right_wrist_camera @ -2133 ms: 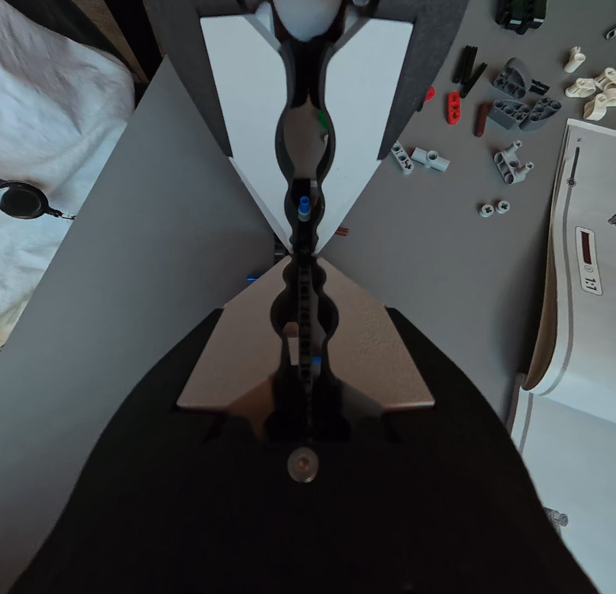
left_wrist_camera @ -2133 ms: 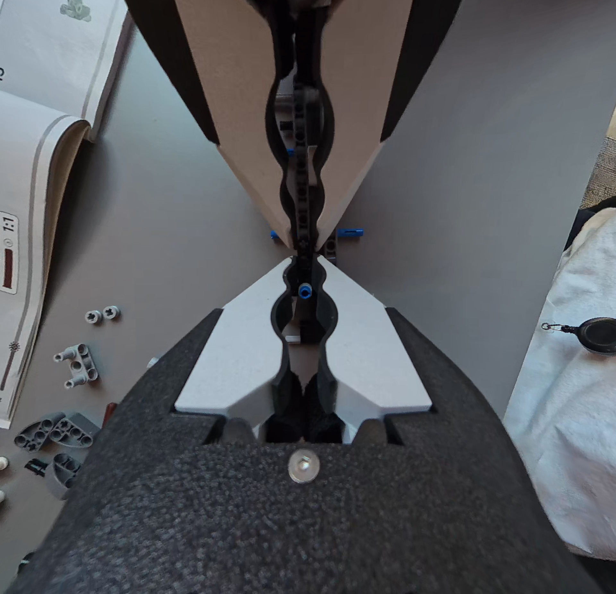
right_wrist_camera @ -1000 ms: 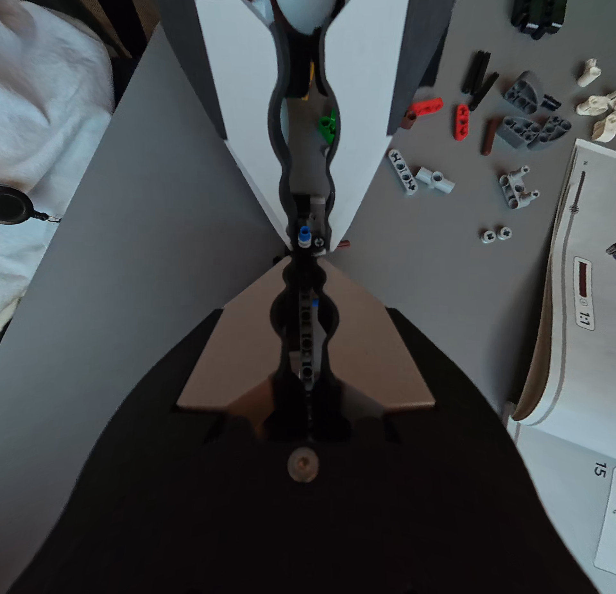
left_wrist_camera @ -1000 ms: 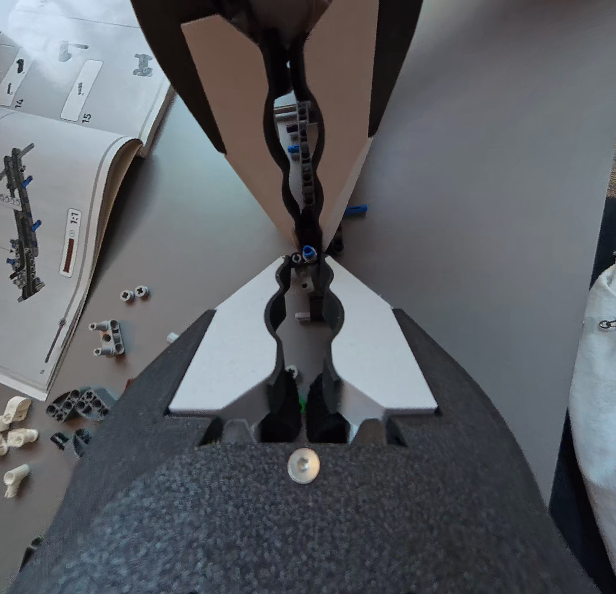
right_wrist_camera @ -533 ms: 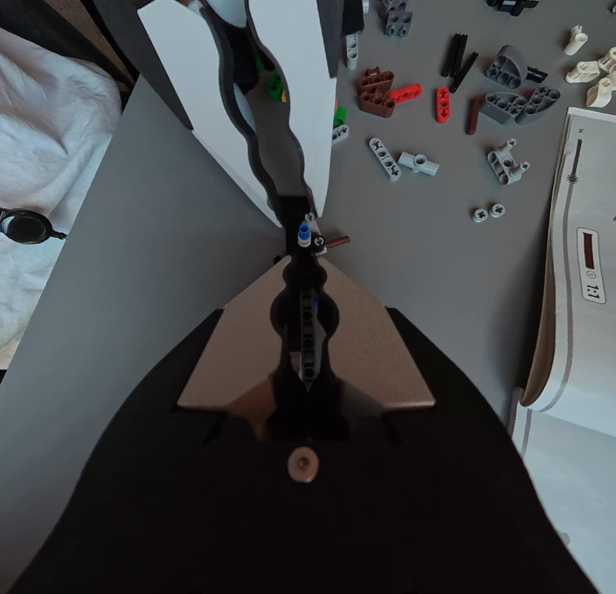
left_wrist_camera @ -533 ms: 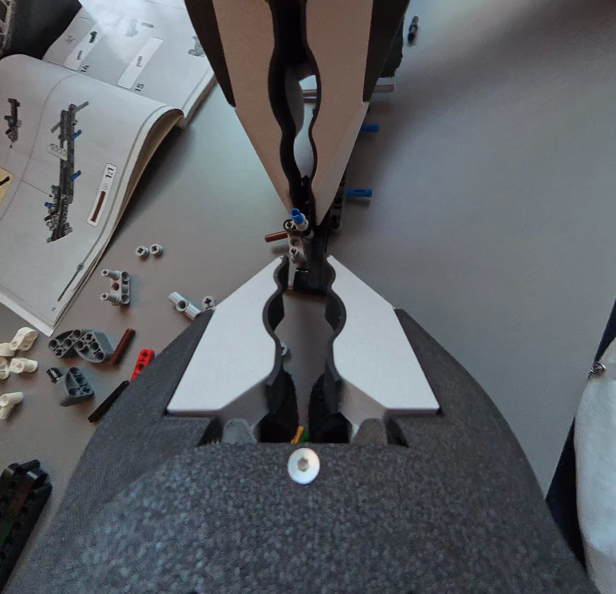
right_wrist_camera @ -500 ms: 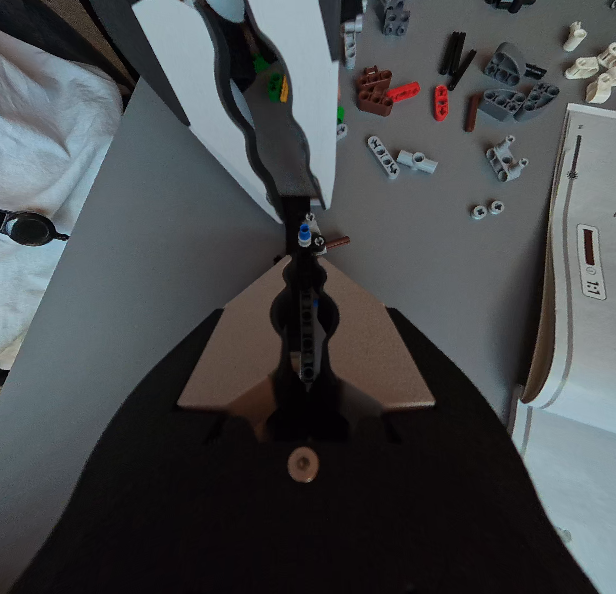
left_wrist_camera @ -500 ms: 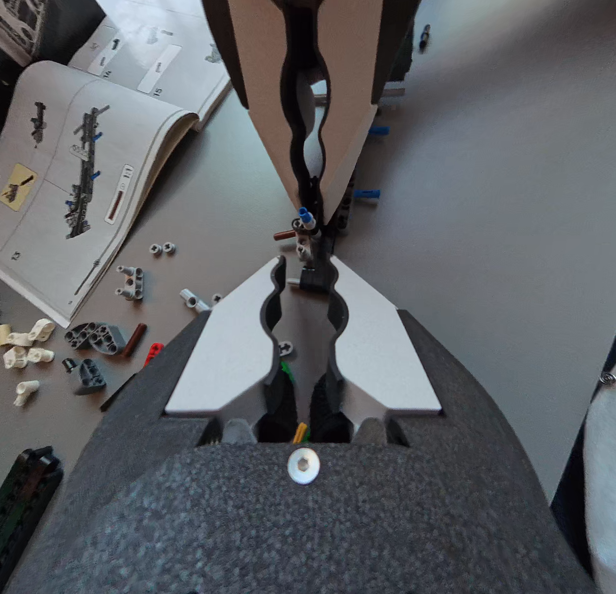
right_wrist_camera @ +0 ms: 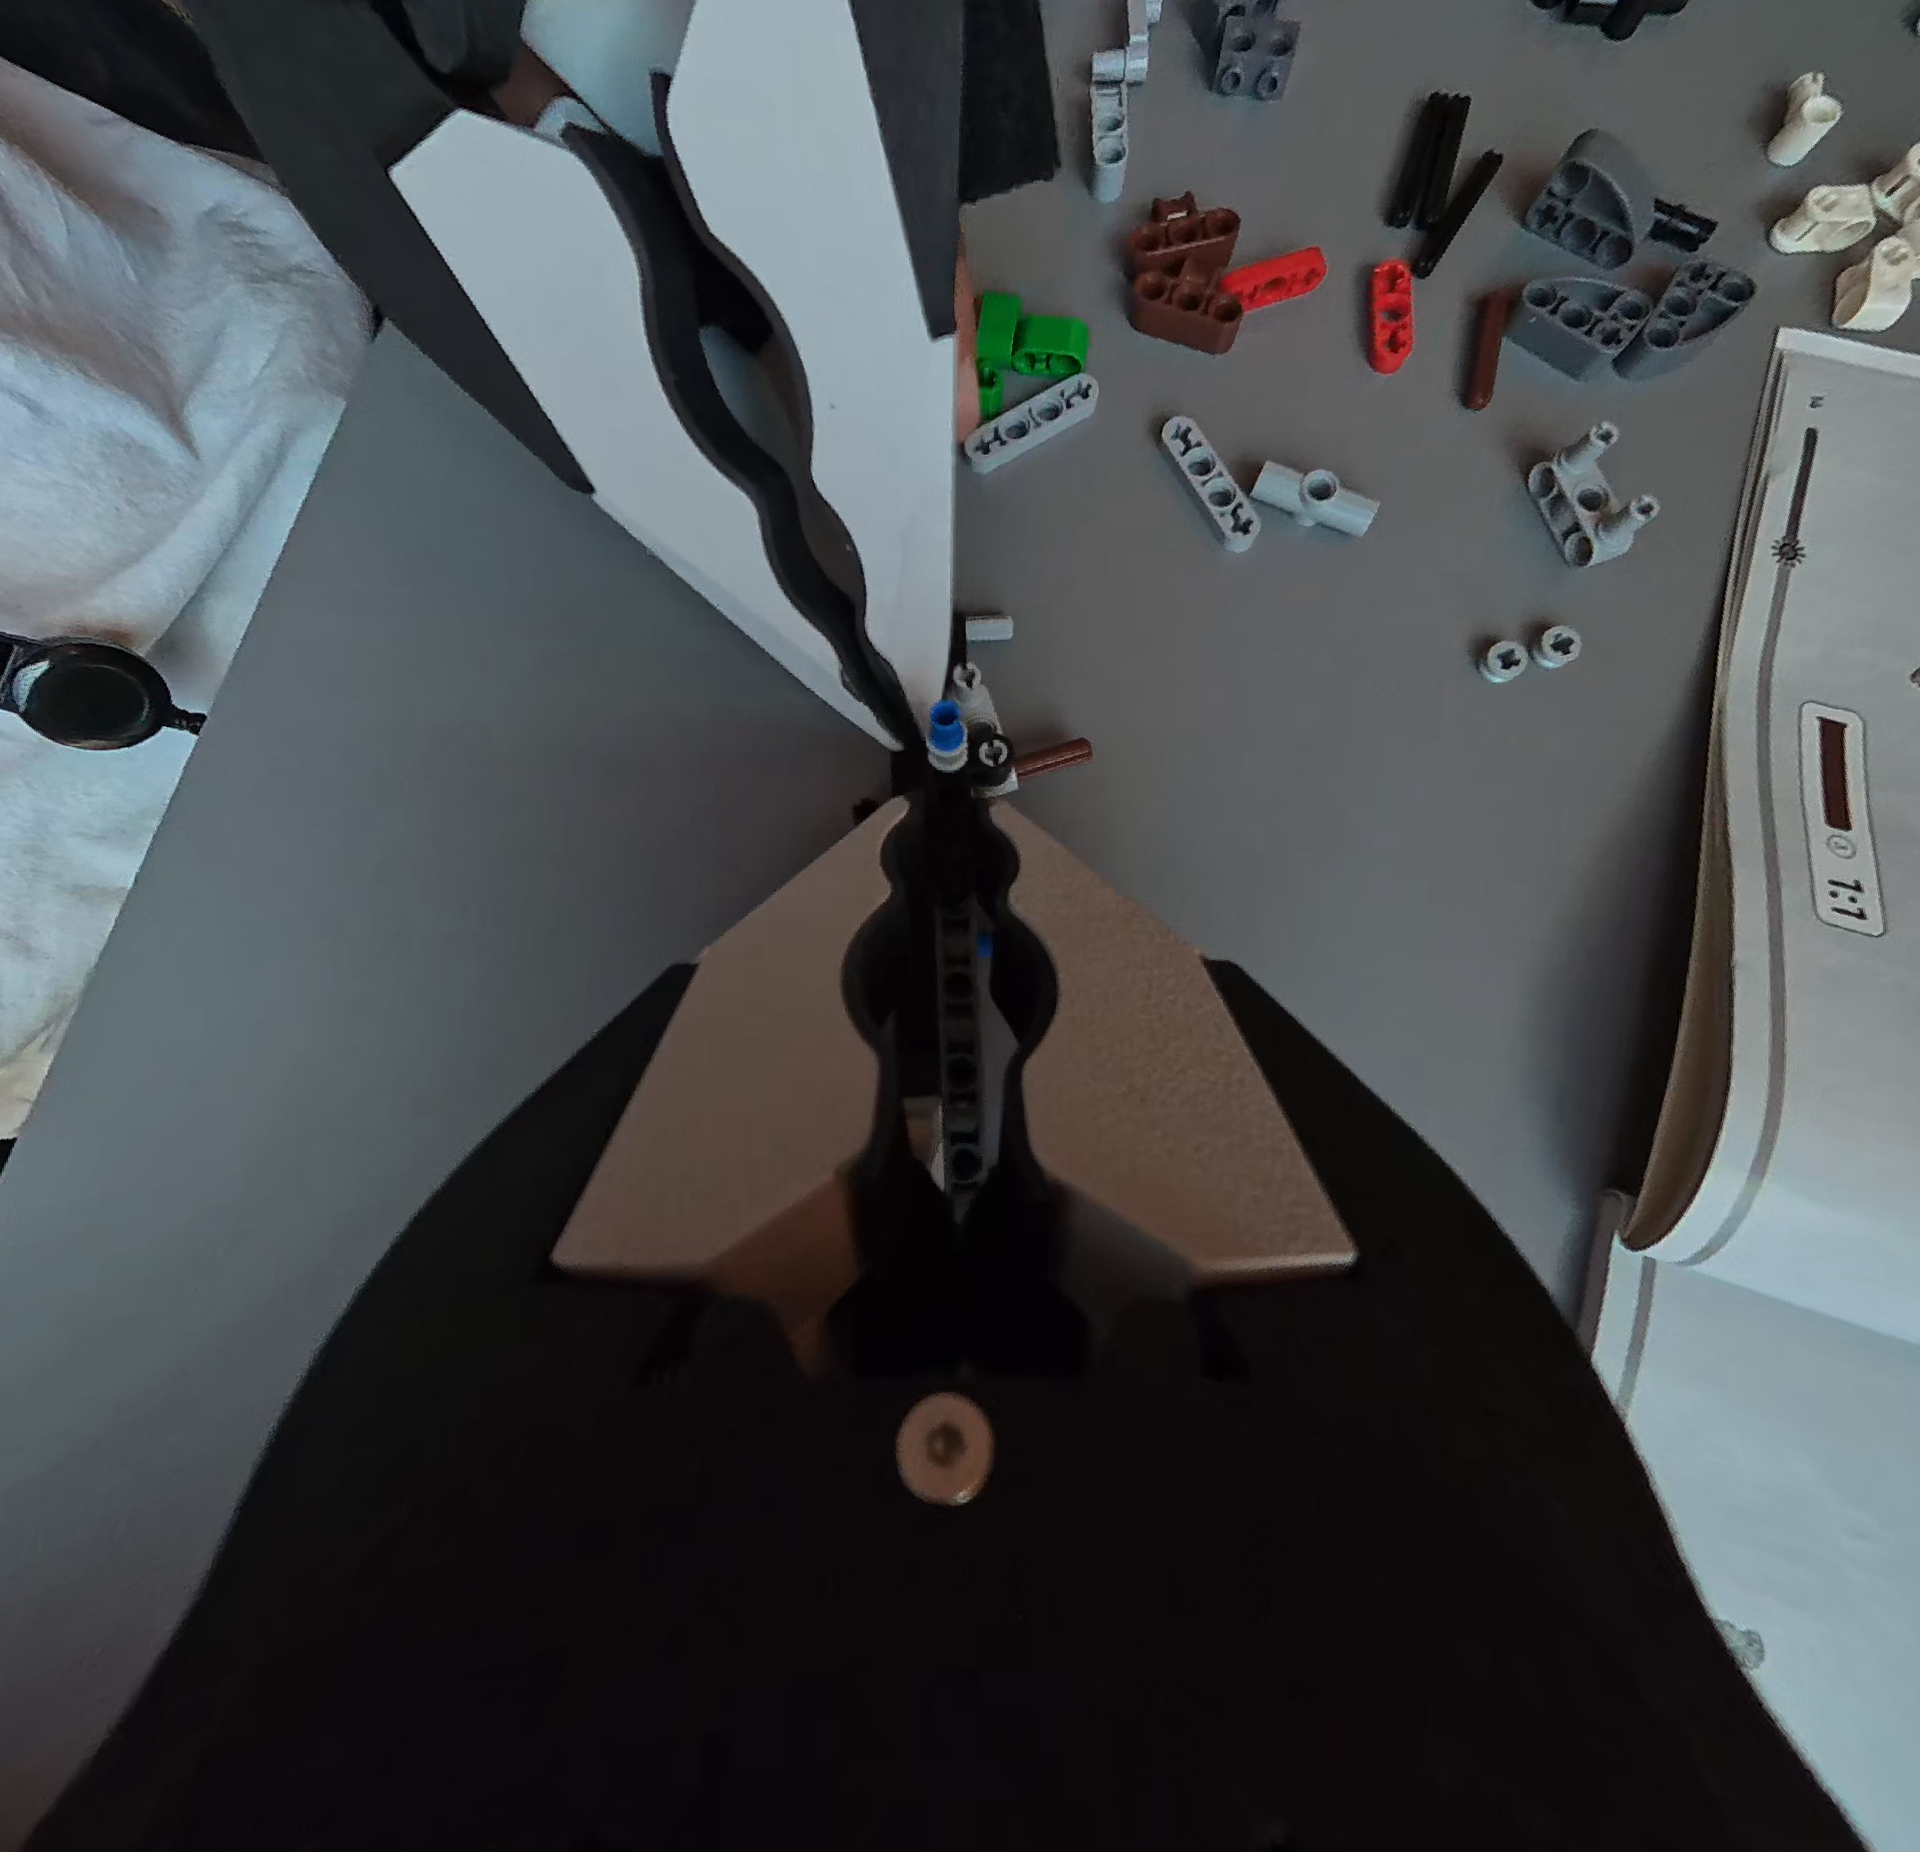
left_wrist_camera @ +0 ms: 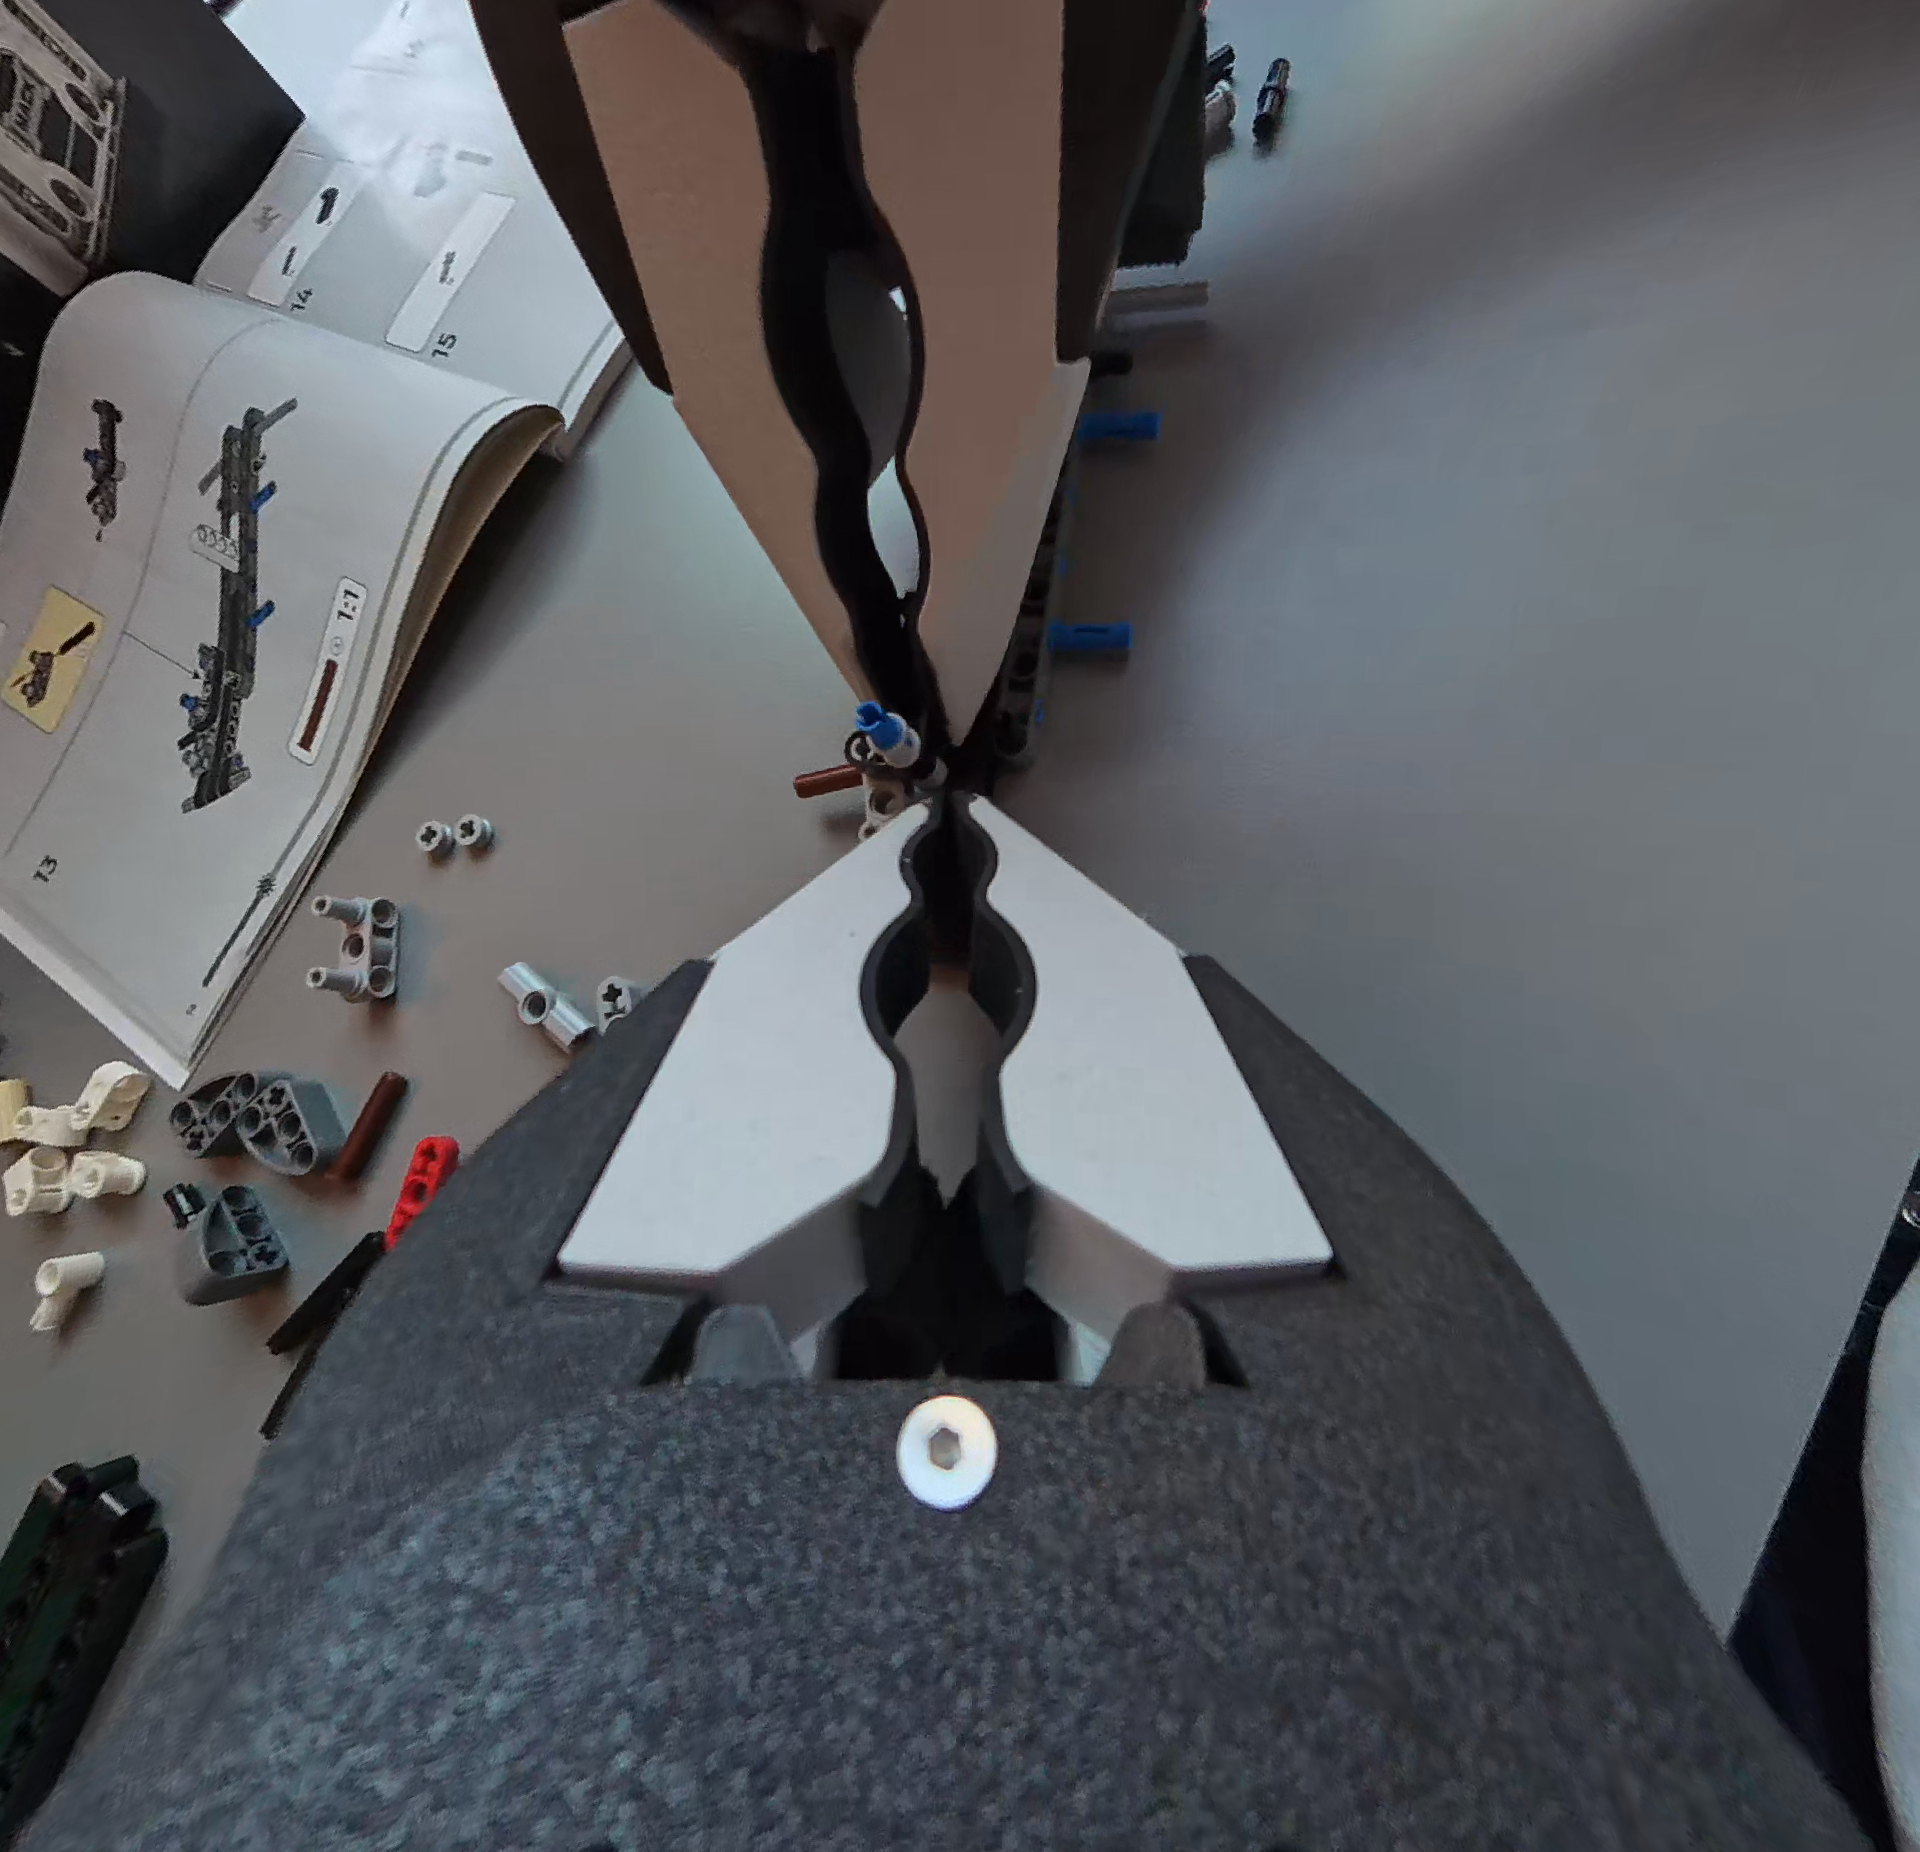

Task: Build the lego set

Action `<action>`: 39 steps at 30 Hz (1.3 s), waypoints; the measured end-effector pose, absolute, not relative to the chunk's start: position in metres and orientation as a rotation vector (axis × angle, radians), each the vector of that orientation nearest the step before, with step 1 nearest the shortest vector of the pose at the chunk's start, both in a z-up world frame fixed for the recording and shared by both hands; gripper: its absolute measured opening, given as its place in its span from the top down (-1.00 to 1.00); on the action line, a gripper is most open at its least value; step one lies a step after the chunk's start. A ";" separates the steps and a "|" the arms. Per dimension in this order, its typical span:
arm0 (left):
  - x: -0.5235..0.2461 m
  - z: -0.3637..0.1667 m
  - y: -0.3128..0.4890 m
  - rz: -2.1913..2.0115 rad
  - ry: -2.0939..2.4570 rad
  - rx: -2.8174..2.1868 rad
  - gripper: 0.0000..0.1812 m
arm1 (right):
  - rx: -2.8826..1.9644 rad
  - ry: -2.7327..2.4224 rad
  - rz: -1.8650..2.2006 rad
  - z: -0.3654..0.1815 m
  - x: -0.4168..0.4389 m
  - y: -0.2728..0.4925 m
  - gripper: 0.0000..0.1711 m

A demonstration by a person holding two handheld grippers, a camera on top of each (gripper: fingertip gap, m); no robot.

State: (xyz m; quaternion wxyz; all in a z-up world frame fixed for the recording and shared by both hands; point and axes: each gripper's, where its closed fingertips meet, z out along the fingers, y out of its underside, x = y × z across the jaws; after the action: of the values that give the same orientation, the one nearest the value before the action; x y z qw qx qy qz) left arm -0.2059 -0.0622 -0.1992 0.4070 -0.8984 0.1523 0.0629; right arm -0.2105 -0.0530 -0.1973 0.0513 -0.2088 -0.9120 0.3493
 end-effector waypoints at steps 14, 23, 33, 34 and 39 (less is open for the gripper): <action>-0.206 -0.199 -0.060 0.129 0.351 -2.277 1.00 | -0.681 -2.746 1.156 -0.188 -0.210 -0.048 0.95; -0.213 -0.166 -0.059 0.173 0.334 -2.190 0.84 | -0.637 -2.731 1.218 -0.180 -0.213 -0.052 0.96; -0.205 -0.169 -0.055 0.074 0.502 -2.176 0.90 | -0.539 -2.748 1.219 -0.179 -0.207 -0.061 0.96; -0.206 -0.169 -0.055 0.081 0.504 -2.177 0.91 | -0.548 -2.741 1.226 -0.179 -0.208 -0.061 0.95; -0.211 -0.164 -0.053 0.030 0.466 -2.176 0.93 | -0.566 -2.690 1.256 -0.175 -0.213 -0.059 0.95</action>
State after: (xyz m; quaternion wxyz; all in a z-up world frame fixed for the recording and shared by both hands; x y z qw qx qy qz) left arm -0.2107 -0.0534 -0.1642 0.4420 -0.8771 0.1876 0.0120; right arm -0.2134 -0.0586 -0.1745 0.0598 -0.1869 -0.8885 0.4148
